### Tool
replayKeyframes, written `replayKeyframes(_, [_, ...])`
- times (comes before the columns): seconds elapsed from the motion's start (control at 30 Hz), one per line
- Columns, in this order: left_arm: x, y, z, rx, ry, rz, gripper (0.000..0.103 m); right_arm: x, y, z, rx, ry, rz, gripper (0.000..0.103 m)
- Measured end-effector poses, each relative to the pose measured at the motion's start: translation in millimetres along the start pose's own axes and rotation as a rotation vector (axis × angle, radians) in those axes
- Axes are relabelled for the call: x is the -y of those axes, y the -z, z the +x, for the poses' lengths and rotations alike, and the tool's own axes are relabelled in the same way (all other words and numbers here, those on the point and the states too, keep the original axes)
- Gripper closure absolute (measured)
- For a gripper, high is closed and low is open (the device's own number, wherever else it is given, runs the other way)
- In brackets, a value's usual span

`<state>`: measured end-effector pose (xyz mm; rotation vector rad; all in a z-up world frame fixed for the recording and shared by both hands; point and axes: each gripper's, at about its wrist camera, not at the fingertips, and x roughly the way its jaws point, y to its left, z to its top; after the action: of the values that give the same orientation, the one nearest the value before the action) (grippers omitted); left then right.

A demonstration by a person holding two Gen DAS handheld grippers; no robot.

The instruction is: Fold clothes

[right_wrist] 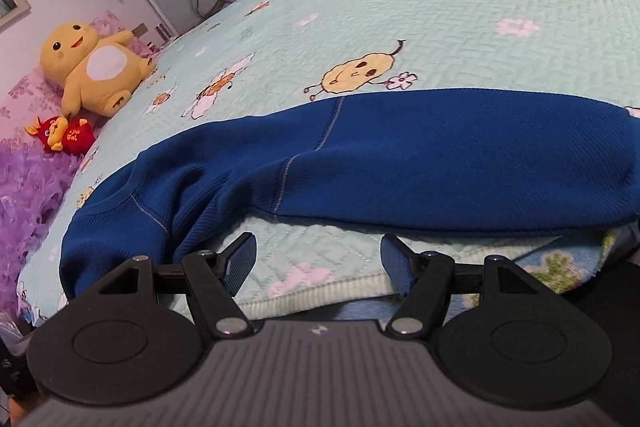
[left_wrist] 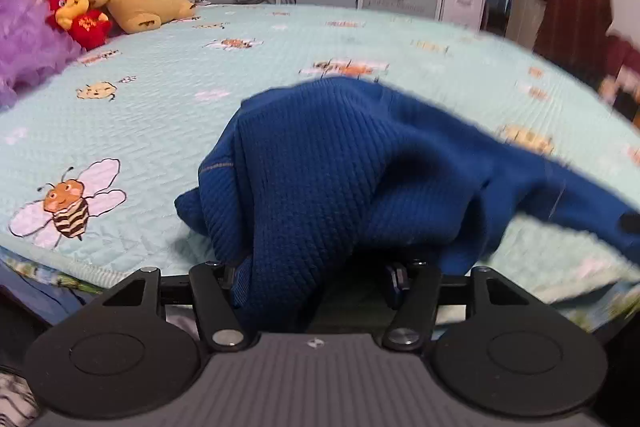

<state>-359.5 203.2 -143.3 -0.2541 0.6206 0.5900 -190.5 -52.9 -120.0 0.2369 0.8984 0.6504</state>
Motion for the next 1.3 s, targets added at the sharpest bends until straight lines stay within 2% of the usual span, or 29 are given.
replayKeyframes(0.43, [-31,-14,-22,0.047,0.085,-0.156,0.041,-28,3,8,-0.040,-0.008,-0.054,0.034])
replayKeyframes(0.67, [-48,-39,-54,0.171,0.136,-0.225,0.040,-26,6,9,-0.053,0.003,-0.034,0.034])
replayKeyframes(0.8, [-56,-53,-64,0.242,0.138,-0.244,0.032,-25,10,13,-0.071,0.009,-0.029,0.034])
replayKeyframes(0.97, [-53,-62,-43,0.203,0.128,-0.206,0.031,-25,13,14,-0.078,0.013,-0.029,0.034])
replayKeyframes(1.07, [-53,-63,-18,0.144,0.126,-0.177,0.024,-25,14,14,-0.081,0.015,-0.033,0.034])
replayKeyframes(1.17, [-54,-53,9,0.061,0.120,-0.208,0.023,-23,17,16,-0.095,0.026,-0.029,0.034])
replayKeyframes(1.23, [-52,-43,13,0.051,0.130,-0.222,0.021,-21,18,17,-0.104,0.031,-0.025,0.034])
replayKeyframes(1.3, [-48,-35,13,0.058,0.128,-0.194,0.017,-20,19,17,-0.107,0.035,-0.022,0.034])
